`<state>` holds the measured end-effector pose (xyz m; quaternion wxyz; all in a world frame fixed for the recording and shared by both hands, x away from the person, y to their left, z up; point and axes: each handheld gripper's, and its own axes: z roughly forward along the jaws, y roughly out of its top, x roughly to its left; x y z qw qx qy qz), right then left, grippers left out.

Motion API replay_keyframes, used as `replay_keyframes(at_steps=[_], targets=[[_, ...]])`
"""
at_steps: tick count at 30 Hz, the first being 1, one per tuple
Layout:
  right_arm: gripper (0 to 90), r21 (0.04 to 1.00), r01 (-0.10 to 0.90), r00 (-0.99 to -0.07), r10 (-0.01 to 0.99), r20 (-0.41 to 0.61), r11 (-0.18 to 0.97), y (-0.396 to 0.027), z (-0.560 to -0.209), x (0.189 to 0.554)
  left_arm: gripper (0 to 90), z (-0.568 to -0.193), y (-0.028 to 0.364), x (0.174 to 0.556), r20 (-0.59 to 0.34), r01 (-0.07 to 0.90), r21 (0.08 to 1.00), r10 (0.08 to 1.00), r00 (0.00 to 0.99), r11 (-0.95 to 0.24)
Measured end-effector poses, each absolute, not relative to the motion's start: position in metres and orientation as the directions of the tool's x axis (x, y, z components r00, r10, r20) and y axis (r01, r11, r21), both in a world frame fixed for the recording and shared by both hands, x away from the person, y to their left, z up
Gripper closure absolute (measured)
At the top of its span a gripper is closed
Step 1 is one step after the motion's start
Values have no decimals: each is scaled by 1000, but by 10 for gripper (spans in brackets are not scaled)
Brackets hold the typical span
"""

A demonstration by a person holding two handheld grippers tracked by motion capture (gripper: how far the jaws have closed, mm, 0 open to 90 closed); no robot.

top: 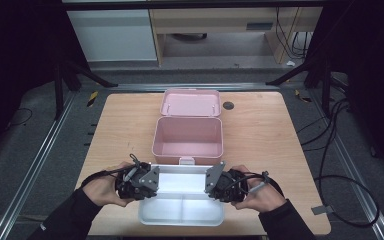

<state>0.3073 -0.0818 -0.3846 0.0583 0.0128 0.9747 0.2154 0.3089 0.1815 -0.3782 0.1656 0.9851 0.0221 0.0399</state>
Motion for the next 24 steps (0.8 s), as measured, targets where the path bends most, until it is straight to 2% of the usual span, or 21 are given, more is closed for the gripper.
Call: replay_keyframes(at_steps=[12,16,20,24], targets=[[882,391,42,-996,67,-52,919,-82,-437,315,880,-432,176,320,10,67,314,74,997,-947],[873,380,89,-994,107,-28,921,-86,-462,326,875,-453,171,329,-4,82,311,85,996,-947],[873,365,96,-994,111,-20,926,-87,-471,328,870,-469,167,334,-17,91,300,90,996,-950],[870,357,91,-994,108,-26,930,-86,-474,327,866,-470,168,334,-20,96,303,95,995,-948]])
